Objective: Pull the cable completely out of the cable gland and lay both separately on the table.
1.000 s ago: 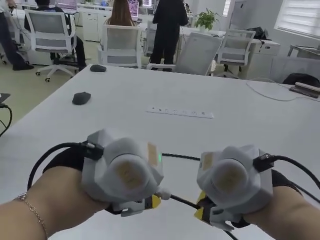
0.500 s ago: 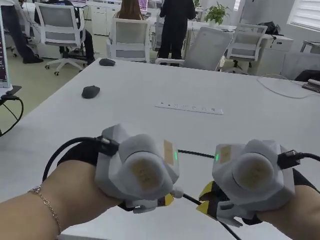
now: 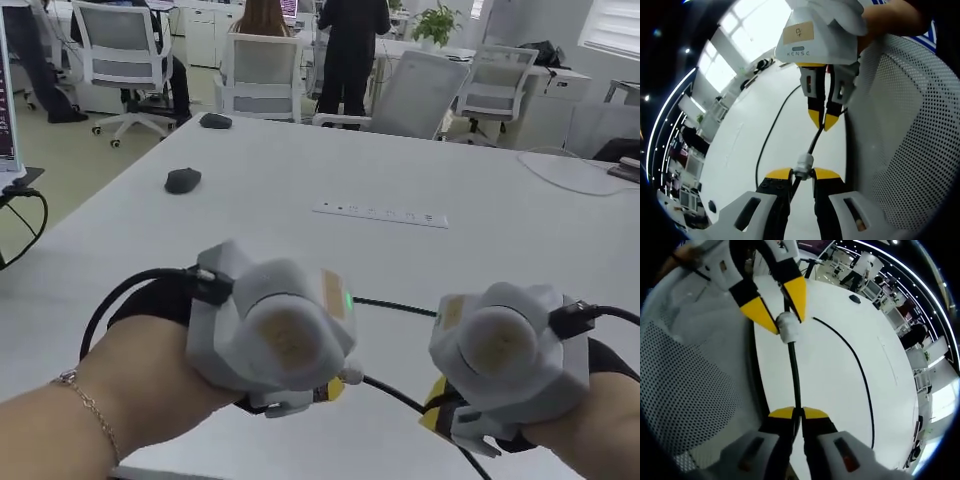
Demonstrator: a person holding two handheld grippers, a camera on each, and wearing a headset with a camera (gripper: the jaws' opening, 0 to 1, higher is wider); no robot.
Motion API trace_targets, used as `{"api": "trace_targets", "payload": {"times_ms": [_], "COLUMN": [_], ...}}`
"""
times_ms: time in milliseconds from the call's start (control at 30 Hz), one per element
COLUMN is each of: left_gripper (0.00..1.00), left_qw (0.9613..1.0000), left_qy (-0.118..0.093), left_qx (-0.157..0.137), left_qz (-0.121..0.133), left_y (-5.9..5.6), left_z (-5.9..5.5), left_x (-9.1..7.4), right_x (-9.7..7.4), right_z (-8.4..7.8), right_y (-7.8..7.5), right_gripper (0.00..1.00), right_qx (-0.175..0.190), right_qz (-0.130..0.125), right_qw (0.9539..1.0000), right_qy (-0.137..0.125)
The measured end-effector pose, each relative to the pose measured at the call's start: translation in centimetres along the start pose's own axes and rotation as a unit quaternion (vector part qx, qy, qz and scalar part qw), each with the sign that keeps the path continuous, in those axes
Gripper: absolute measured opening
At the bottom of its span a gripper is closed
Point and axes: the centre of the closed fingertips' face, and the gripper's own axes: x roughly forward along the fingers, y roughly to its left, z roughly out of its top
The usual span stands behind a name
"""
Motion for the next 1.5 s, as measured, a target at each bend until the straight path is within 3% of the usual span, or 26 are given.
{"api": "trace_targets", "payload": {"times_ms": [100,167,267,333,400,500,600,667,867,1067,1500], "left_gripper": [0.17,0.17,0.17,0.17,0.17,0.17,0.17,0.17,0.17,0.17,0.17], "left_qw": [0.9999,0.9999,1.0000,0.9999,0.9998,0.9995,0.9994,0.9994,0.9996,0.9991,0.9969], "left_qy": [-0.010,-0.008,-0.002,-0.012,-0.019,-0.027,-0.033,-0.031,-0.014,-0.005,0.009], "left_qx": [-0.009,-0.009,-0.004,0.000,0.000,0.009,0.003,-0.001,-0.015,-0.024,-0.055], "left_qz": [0.006,0.009,0.008,0.012,0.012,0.012,0.012,0.015,0.021,0.035,0.055], "left_y": [0.4,0.5,0.4,0.4,0.4,0.3,0.4,0.6,1.0,1.6,2.9], "left_z": [0.3,0.3,0.0,0.5,0.8,1.2,1.4,1.3,0.3,-0.1,-1.3], "left_x": [-0.2,-0.3,-0.2,-0.3,-0.4,-0.5,-0.5,-0.5,-0.5,-0.6,-0.9], "right_x": [0.1,0.0,-0.1,-0.3,-0.4,-0.4,-0.7,-0.8,-0.5,-0.4,-0.5], "right_z": [-0.4,-0.3,0.9,2.2,2.8,2.5,2.2,2.2,1.5,-0.1,-2.2], "right_y": [-0.2,-0.3,0.1,0.5,0.8,0.3,-0.5,-0.6,-0.7,-1.5,-2.3], "right_gripper": [0.04,0.09,0.10,0.14,0.17,0.14,0.03,0.03,0.03,0.03,0.03], "right_qx": [0.002,0.004,0.001,-0.023,-0.037,-0.034,-0.003,-0.001,-0.012,0.015,0.067], "right_qz": [-0.004,-0.005,0.007,0.007,0.007,-0.001,-0.009,-0.010,-0.020,-0.027,-0.039], "right_qw": [0.9999,1.0000,0.9997,0.9985,0.9977,0.9981,0.9983,0.9983,0.9991,0.9995,0.9966], "right_qy": [0.012,0.006,-0.023,-0.049,-0.057,-0.052,-0.058,-0.058,-0.035,-0.006,0.027]}}
